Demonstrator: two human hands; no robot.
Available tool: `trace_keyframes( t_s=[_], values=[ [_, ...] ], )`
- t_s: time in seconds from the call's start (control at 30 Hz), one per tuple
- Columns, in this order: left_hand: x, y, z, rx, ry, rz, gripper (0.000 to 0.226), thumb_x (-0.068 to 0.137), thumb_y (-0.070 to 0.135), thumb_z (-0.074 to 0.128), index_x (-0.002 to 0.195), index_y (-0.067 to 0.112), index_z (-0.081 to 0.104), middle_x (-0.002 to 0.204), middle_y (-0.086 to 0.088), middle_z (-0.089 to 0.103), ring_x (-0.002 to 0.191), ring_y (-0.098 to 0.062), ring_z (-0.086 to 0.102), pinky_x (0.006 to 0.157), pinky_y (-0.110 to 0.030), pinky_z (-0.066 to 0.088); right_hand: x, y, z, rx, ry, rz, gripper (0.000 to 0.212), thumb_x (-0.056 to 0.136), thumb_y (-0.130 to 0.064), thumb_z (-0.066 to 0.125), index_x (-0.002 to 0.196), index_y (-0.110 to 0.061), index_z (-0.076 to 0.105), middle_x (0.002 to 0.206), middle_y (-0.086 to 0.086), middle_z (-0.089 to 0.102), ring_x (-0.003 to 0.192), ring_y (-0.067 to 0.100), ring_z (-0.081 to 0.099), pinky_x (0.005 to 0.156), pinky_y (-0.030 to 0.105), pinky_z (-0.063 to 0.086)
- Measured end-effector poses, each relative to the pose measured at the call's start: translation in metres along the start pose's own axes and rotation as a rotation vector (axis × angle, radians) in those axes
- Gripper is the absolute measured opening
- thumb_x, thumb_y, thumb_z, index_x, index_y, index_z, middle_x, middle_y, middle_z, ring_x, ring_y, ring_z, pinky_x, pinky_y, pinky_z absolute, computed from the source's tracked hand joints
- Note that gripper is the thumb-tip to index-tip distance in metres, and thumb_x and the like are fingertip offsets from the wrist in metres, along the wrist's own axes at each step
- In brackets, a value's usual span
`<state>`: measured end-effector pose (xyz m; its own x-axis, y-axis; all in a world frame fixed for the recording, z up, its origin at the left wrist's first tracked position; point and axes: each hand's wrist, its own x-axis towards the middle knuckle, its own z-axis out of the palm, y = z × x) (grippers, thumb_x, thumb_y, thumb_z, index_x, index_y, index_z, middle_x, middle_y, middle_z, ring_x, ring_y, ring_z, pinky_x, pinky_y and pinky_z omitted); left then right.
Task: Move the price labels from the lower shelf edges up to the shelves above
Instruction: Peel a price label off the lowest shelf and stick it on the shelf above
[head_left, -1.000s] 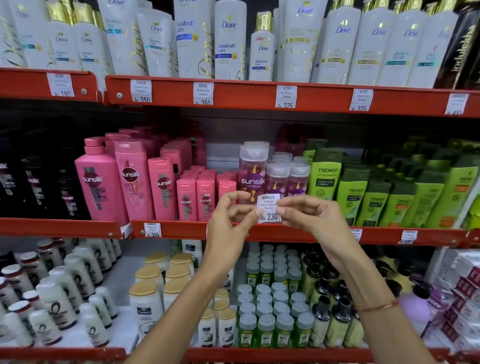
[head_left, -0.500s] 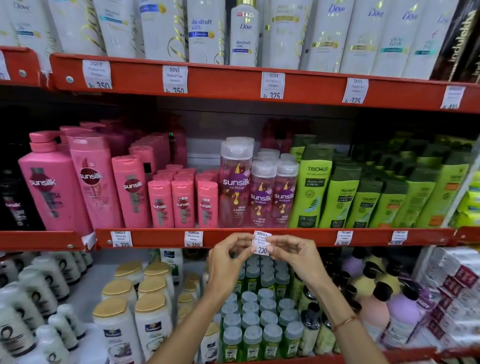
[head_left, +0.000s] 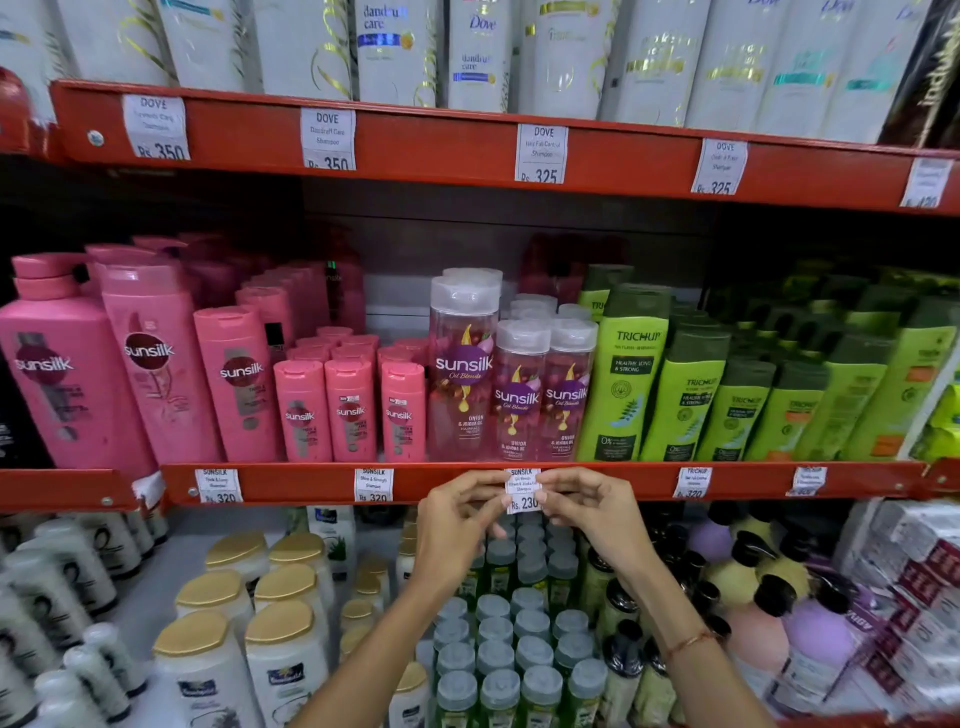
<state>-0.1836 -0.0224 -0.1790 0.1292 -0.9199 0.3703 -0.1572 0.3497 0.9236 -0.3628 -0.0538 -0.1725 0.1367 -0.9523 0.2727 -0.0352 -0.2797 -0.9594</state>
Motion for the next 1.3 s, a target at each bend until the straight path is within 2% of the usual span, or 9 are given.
trace_keyframes(
  t_s=[0.17,0.33,0.5,0.67,0.77,0.87,0.97,1.07,1.3],
  values=[
    [0.001,-0.005,0.002,0.05,0.049,0.054,0.021,0.083,0.013,0.073,0.096,0.03,0.073,0.088,0.009,0.077,0.05,-0.017,0.069,0.055,-0.033,0.059,0.0,0.004,0.003,-0.012,0.06,-0.051,0.014,0.075,-0.009,0.081,0.082,-0.021,0.079,0.08,-0.001,0.08,0.07,0.007,0.073,0.058,0.017,0.057],
    [0.0,-0.009,0.004,0.12,0.086,0.117,0.026,0.08,0.011,0.076,0.1,0.027,0.072,0.089,0.013,0.076,0.048,-0.013,0.069,0.055,-0.038,0.061,0.0,0.008,0.005,-0.056,0.127,-0.129,0.014,0.073,-0.008,0.082,0.082,-0.018,0.079,0.081,-0.003,0.08,0.073,0.006,0.074,0.061,0.018,0.058],
    [0.0,-0.006,0.001,0.321,0.085,0.29,0.031,0.08,0.015,0.075,0.107,0.027,0.069,0.093,0.013,0.074,0.047,-0.004,0.066,0.051,-0.024,0.057,0.001,0.009,0.008,-0.134,0.19,-0.217,0.017,0.073,-0.01,0.083,0.083,-0.024,0.08,0.08,-0.009,0.08,0.074,0.006,0.074,0.066,0.019,0.059],
    [0.0,-0.005,-0.002,0.512,0.106,0.467,0.021,0.083,0.017,0.072,0.104,0.019,0.073,0.097,0.006,0.074,0.055,-0.005,0.066,0.056,-0.024,0.058,0.0,0.011,0.009,-0.227,0.214,-0.286,0.022,0.074,-0.013,0.083,0.083,-0.032,0.079,0.08,-0.015,0.079,0.075,0.002,0.075,0.069,0.016,0.059],
    [-0.001,-0.007,-0.001,0.61,0.123,0.516,0.019,0.084,0.019,0.072,0.102,0.017,0.075,0.093,0.005,0.074,0.067,-0.009,0.067,0.057,-0.03,0.058,0.0,0.012,0.009,-0.312,0.225,-0.328,0.019,0.075,-0.01,0.082,0.088,-0.024,0.08,0.083,-0.012,0.079,0.077,0.001,0.074,0.071,0.018,0.06],
    [0.001,-0.01,-0.001,0.71,0.14,0.579,0.016,0.085,0.022,0.07,0.099,0.017,0.074,0.087,0.004,0.07,0.055,-0.011,0.062,0.045,-0.031,0.055,0.0,0.013,0.009,-0.386,0.235,-0.371,0.017,0.075,-0.009,0.082,0.091,-0.015,0.081,0.086,-0.006,0.078,0.078,0.001,0.073,0.07,0.015,0.059],
    [0.003,-0.011,-0.002,0.771,0.134,0.604,0.014,0.086,0.023,0.069,0.098,0.019,0.073,0.084,0.002,0.066,0.048,-0.012,0.057,0.038,-0.03,0.051,0.0,0.014,0.009,-0.431,0.248,-0.42,0.017,0.074,-0.009,0.082,0.091,-0.012,0.081,0.085,-0.003,0.077,0.079,0.004,0.071,0.067,0.009,0.055],
    [0.004,-0.01,-0.003,0.786,0.122,0.611,0.012,0.087,0.024,0.069,0.097,0.021,0.073,0.084,0.002,0.065,0.044,-0.013,0.053,0.034,-0.029,0.048,-0.004,0.012,0.01,-0.474,0.264,-0.445,0.017,0.075,-0.01,0.082,0.091,-0.012,0.081,0.085,-0.002,0.075,0.073,0.008,0.071,0.067,0.014,0.058],
    [-0.003,-0.008,-0.006,0.753,0.129,0.563,0.016,0.087,0.026,0.067,0.1,0.018,0.073,0.085,0.002,0.066,0.049,-0.013,0.058,0.039,-0.032,0.052,-0.004,0.01,0.008,-0.435,0.286,-0.414,0.014,0.076,-0.012,0.081,0.09,-0.016,0.082,0.086,-0.003,0.074,0.08,0.008,0.071,0.069,0.016,0.057]
  ],
)
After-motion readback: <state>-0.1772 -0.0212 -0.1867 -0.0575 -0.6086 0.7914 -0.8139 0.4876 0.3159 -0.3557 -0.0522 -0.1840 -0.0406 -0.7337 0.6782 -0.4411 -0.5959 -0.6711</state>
